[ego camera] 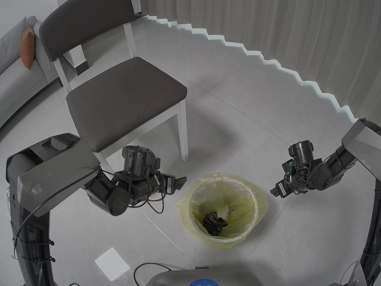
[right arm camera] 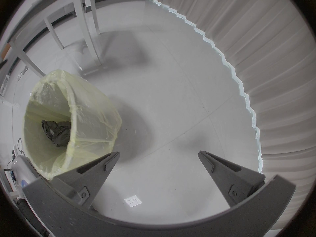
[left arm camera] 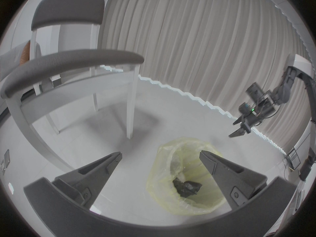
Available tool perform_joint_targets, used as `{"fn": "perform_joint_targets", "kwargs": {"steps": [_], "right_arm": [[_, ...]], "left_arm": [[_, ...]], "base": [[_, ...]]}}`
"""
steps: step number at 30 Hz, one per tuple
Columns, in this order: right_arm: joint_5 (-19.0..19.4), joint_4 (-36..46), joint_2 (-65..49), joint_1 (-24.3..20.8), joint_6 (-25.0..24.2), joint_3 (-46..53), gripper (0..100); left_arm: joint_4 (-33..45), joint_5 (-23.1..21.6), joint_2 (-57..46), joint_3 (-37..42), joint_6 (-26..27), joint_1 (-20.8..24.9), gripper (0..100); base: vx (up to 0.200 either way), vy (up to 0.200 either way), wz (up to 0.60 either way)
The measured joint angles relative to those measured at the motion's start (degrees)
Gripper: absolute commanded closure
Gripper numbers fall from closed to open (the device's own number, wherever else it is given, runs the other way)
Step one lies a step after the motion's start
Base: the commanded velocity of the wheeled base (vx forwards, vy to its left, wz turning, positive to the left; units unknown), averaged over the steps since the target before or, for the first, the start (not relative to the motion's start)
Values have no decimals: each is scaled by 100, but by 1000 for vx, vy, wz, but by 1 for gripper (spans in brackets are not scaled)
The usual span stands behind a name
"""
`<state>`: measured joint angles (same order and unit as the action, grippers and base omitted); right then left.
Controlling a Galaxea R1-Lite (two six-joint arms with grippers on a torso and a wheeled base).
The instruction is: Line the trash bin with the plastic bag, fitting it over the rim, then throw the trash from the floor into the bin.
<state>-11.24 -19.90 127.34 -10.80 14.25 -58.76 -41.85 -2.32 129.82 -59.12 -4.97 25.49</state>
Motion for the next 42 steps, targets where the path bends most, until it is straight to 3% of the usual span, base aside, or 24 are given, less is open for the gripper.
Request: {"fn": "perform_joint_targets", "kwargs": {"steps": [5, 13, 42], "right_arm": [[163, -262, 110, -55, 6, 239, 0], [273, -783, 179, -35, 63, 766, 0], [356, -1092, 262, -6, 102, 1220, 0]], "left_arm": [[549, 21, 494, -1159, 95, -83, 0], [1218, 35, 1354, -2345, 252, -22, 0], [1175, 60, 1936, -2569, 440, 80, 0]], "base": [[0, 0, 0], [0, 0, 0], [0, 0, 0]]}}
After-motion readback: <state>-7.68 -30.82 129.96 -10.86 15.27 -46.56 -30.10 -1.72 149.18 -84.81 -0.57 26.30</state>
